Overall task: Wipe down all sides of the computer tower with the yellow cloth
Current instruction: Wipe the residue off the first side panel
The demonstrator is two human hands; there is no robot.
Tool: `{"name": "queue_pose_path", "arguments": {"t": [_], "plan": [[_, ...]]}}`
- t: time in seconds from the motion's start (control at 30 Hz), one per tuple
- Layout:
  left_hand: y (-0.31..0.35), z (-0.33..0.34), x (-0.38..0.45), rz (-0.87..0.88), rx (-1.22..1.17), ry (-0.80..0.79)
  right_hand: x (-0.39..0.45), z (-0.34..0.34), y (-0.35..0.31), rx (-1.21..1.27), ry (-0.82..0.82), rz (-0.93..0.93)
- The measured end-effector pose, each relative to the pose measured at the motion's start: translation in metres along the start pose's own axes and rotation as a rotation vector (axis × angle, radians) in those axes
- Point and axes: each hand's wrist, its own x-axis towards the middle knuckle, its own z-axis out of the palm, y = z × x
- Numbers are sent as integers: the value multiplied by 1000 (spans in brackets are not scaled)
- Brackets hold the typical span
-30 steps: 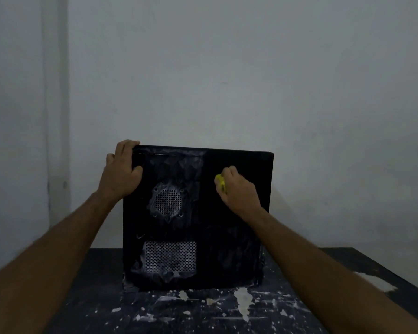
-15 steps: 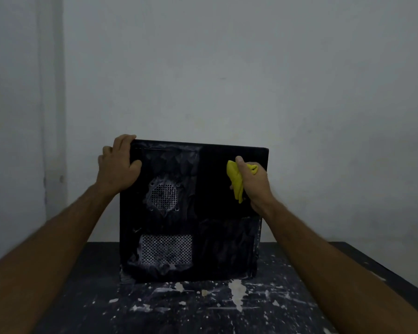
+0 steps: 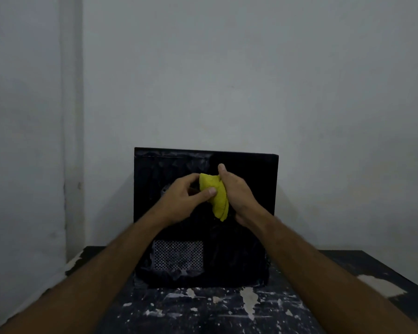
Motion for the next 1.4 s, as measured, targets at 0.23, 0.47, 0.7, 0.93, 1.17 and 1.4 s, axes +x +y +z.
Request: {"name": "queue_pose_path", "arguments": {"t": [0.23, 0.47, 0.7, 0.93, 1.17, 1.4], "plan": [[-9, -26, -8, -17, -163, 118, -9, 6, -7, -543, -145, -561], [-19, -43, -16, -75, -317, 163, 5, 19, 3, -697, -255, -467], [-12, -37, -20, -88, -397, 261, 2, 53, -2, -356, -243, -417], [1, -49, -19, -185, -489, 367, 6, 64, 4, -689, -179, -461], [-9, -85, -9, -81, -144, 431, 28, 4, -4, -727, 136, -549], [-30, -144, -8, -65, 287, 581, 52, -107, -7, -1012, 417, -393]]}}
